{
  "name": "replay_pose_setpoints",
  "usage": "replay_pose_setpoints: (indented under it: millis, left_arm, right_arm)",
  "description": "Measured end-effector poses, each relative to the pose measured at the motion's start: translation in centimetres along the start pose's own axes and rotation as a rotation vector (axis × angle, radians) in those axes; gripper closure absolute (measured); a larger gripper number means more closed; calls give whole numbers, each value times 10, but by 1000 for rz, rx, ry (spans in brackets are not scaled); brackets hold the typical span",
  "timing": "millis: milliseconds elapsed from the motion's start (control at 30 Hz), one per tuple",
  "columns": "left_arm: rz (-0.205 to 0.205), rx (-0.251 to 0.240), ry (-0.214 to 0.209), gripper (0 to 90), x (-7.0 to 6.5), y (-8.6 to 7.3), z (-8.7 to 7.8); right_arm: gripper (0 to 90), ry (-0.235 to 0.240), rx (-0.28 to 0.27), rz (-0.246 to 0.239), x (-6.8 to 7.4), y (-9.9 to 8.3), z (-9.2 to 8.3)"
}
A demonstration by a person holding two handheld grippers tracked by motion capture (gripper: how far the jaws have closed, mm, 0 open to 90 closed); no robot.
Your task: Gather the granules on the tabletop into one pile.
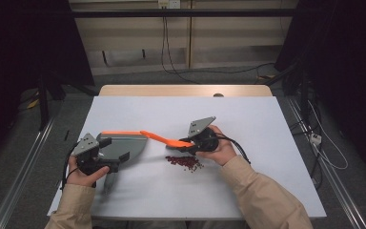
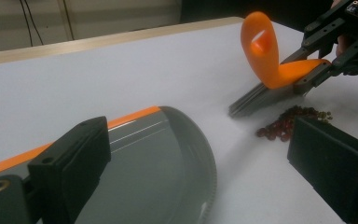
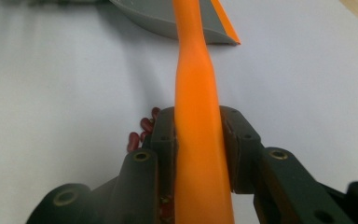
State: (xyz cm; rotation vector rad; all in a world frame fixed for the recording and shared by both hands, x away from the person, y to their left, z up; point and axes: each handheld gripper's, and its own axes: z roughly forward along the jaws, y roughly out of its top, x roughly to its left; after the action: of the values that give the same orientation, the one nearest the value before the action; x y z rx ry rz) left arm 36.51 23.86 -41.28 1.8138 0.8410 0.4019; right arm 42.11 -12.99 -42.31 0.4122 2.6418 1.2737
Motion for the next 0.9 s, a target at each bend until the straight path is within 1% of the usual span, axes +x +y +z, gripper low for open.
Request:
replay_pose_setpoints:
  millis: [33, 100, 167, 233, 300, 333, 367, 400, 467, 500, 567, 600, 667, 700, 733, 767, 833, 867, 900]
  left_arm:
    - [1, 0, 0, 58, 0, 0, 0]
    - [1, 1, 0, 58, 0, 0, 0]
    - [-1, 2, 0, 58, 0, 0, 0]
    - [0, 1, -2, 58, 0, 0, 0]
    - [1, 1, -1, 59, 0, 0, 0]
    - [2, 1, -1, 59, 0, 0, 0]
    - [3, 1, -1, 58, 0, 0, 0]
    - [1, 0, 0, 58, 0, 0, 0]
    - [2, 0, 0, 59, 0, 0, 0]
    - [-1, -2, 1, 58, 0, 0, 0]
    - [-1, -1, 2, 59, 0, 0, 0]
    - [-1, -2, 2, 59, 0, 0, 0]
    - [3, -2, 1, 59, -1, 1, 0]
    - [4, -2, 0, 58, -1, 1, -1]
    - [6, -2, 0, 59, -1, 1, -1]
    - [9, -2, 0, 58, -1, 2, -1]
    - [10, -6, 1, 59, -1, 2, -2]
    - [10, -6, 4, 59, -1, 2, -2]
    - [9, -7, 4, 59, -1, 2, -2]
  right_arm:
    - [699, 0, -2, 15, 0, 0, -1]
    - [699, -3, -9, 25, -2, -1, -3]
    - [699, 1, -15, 51, -2, -2, -5]
    - [699, 3, -17, 54, -2, -2, -5]
    - [699, -18, -18, 56, -2, 0, -6]
    - [699, -16, -27, 77, -2, 0, -7]
    - [699, -20, -35, 102, -3, 1, -9]
    - [699, -34, -47, 142, -3, 3, -11]
    - [699, -76, -56, 193, -1, 7, -16]
    - [699, -91, -74, 254, 1, 10, -19]
    - [699, -112, -117, 356, 5, 14, -24]
    - [699, -122, -140, 400, 8, 15, -25]
    - [699, -130, -174, 472, 14, 17, -25]
    - [699, -131, -189, 524, 19, 18, -24]
    - [699, -136, -194, 551, 23, 19, -22]
    - [699, -140, -198, 563, 26, 20, -20]
    - [699, -134, -202, 603, 33, 21, -13]
    - [699, -137, -208, 614, 37, 22, -10]
    - [699, -123, -219, 633, 40, 24, -6]
